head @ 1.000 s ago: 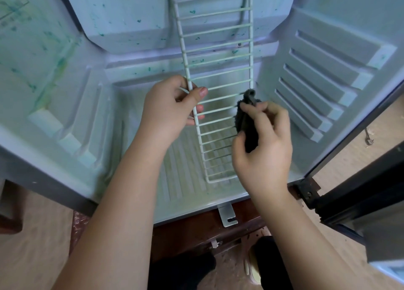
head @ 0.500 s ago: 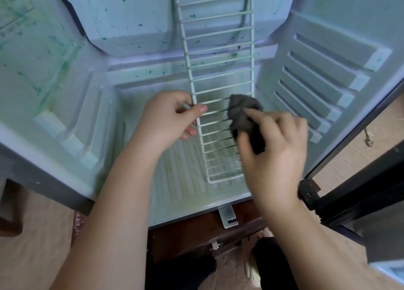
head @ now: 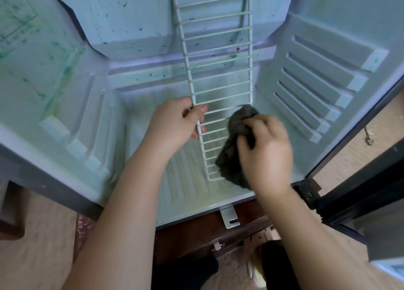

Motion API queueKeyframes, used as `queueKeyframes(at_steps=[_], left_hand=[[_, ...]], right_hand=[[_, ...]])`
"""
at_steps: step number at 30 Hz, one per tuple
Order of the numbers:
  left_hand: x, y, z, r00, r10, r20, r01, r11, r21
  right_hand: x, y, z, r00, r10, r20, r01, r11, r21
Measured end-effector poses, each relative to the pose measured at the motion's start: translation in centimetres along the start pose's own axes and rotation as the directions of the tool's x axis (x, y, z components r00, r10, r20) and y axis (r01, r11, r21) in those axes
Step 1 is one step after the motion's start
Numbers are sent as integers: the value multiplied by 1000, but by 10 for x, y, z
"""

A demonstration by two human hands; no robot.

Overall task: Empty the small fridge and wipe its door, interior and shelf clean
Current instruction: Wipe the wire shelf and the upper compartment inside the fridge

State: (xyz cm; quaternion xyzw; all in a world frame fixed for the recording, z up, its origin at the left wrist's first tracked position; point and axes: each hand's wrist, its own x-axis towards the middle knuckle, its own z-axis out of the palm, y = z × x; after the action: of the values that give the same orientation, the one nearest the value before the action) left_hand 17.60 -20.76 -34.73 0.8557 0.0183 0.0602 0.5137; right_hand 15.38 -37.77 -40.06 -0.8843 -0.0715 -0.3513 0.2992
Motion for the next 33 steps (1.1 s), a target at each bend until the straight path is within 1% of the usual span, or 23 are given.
queueKeyframes(at_steps=[3,4,5,6,7,9,11,12,14,17,19,21,24,25,26,27,29,31,33], left_hand=[[-2,2,0,1000,-10,9,10,999,-51],[-2,2,0,1000,-14,5,14,998,-57],[-3,2,0,1000,-17,1,17,998,-55],[-3,3,-1,1000,-20,1,20,999,-48],[-3,3,-1,1000,-24,4,24,999,-39],[-1,3,-3,1000,-16,4,16,1000,0],[0,2,-5,1000,18,8,-18,998,54],[0,2,-5,999,32,10,-33,997,65],[-2,2,-7,998,54,14,-55,995,81],[-1,3,-7,999,44,29,-47,996,81],[0,3,-5,999,12,37,-13,999,31],[-1,4,-3,999,-16,45,17,1000,-3],[-3,4,-3,999,-17,36,19,999,-50],[-3,4,-3,999,-17,32,19,998,-58],[-3,4,-3,999,-15,30,17,998,-61],[-4,4,-3,999,-12,30,14,998,-61],[-4,4,-3,999,-6,32,8,998,-59],[-4,4,-3,1000,-3,30,5,999,-53],[-3,3,-2,1000,-4,25,5,999,-42]], right_hand=[[6,23,-14,976,215,-22,-215,977,-9],[7,25,-17,965,257,-54,-256,967,22],[7,21,-19,958,270,-95,-265,962,63],[5,13,-20,962,244,-126,-232,967,102],[2,2,-18,975,179,-130,-162,978,130],[-9,-26,-7,999,1,-39,4,990,142],[-20,-45,9,990,-125,58,118,987,110],[-23,-49,16,987,-144,75,137,986,96],[-24,-49,24,989,-132,63,126,988,92],[-20,-41,23,986,-155,54,149,983,106],[-14,-28,15,994,-96,43,91,990,107],[-5,-7,4,999,46,16,-47,994,97],[4,24,-12,957,289,-5,-288,956,50],[3,28,-15,938,347,-10,-346,937,53],[2,27,-17,928,372,-22,-369,926,75],[-1,21,-18,934,352,-50,-346,932,109],[-7,4,-16,969,232,-89,-215,962,166],[-15,-11,-7,993,100,-54,-88,977,193],[-23,-22,5,1000,-1,-8,3,986,165]])
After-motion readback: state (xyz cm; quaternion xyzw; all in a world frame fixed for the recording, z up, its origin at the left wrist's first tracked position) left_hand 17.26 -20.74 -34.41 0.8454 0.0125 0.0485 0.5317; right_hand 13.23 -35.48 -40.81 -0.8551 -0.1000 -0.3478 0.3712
